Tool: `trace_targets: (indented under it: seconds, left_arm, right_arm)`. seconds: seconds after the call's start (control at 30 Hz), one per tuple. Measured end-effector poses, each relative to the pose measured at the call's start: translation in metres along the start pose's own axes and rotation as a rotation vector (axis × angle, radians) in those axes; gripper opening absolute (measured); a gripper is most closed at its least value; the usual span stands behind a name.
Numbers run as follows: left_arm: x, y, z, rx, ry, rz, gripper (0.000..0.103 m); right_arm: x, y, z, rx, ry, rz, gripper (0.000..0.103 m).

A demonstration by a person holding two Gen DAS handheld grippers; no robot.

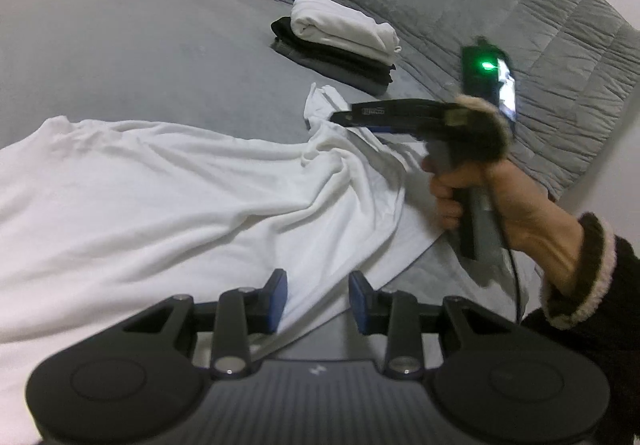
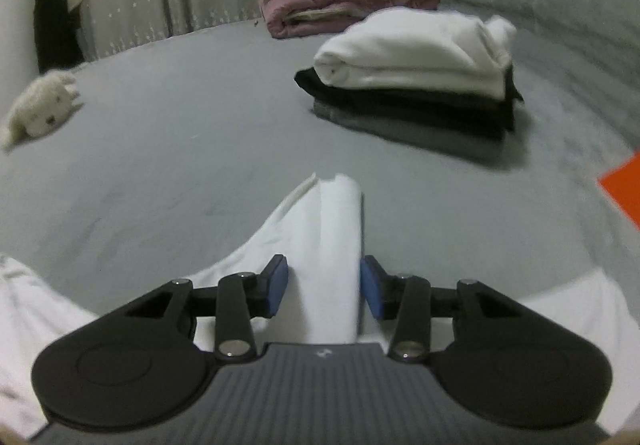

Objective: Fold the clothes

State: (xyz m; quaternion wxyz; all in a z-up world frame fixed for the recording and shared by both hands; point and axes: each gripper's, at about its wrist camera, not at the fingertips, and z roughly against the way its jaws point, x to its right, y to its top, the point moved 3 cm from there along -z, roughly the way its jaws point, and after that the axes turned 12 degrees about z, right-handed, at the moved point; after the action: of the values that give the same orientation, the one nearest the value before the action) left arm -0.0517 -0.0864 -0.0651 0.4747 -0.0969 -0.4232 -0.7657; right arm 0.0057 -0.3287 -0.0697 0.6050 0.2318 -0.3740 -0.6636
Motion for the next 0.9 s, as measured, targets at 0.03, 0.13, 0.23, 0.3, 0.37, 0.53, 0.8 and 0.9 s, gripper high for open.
trace_targets:
  seconds: [0.03,0.13,0.23,0.3,0.37,0.53,0.8,0.9]
  left_arm:
    - [0.001,0.000,0.000,0.001,0.001,-0.006,0.035]
    - [0.001,-0.001,0.000,0.003,0.002,-0.020,0.035]
    - [0.001,0.000,0.001,0.004,0.003,-0.011,0.035]
    - [0.002,0.000,0.001,0.005,0.008,-0.007,0.035]
    - [0.004,-0.001,0.002,0.009,0.017,-0.011,0.035]
    - [0.012,-0.001,0.004,0.034,0.022,-0.024,0.034]
    - [0.022,-0.002,-0.005,0.063,0.064,-0.062,0.005]
    - [0.025,-0.002,-0.008,0.049,0.066,-0.081,0.003]
  right_arm:
    - [-0.002,0.000,-0.002,0.009,-0.023,0.016,0.027]
    - [0.003,0.002,0.000,0.031,-0.046,-0.010,0.005]
    - [0.017,0.007,0.018,0.088,-0.064,-0.057,0.004]
    - [0.030,0.009,0.033,0.128,-0.068,-0.086,0.004]
    - [0.044,0.010,0.048,0.160,-0.080,-0.114,0.004]
    - [0.076,0.009,0.085,0.233,-0.103,-0.180,0.004]
    - [0.100,-0.004,0.116,0.264,-0.111,-0.184,0.004]
    - [0.108,-0.016,0.123,0.235,-0.109,-0.172,0.004]
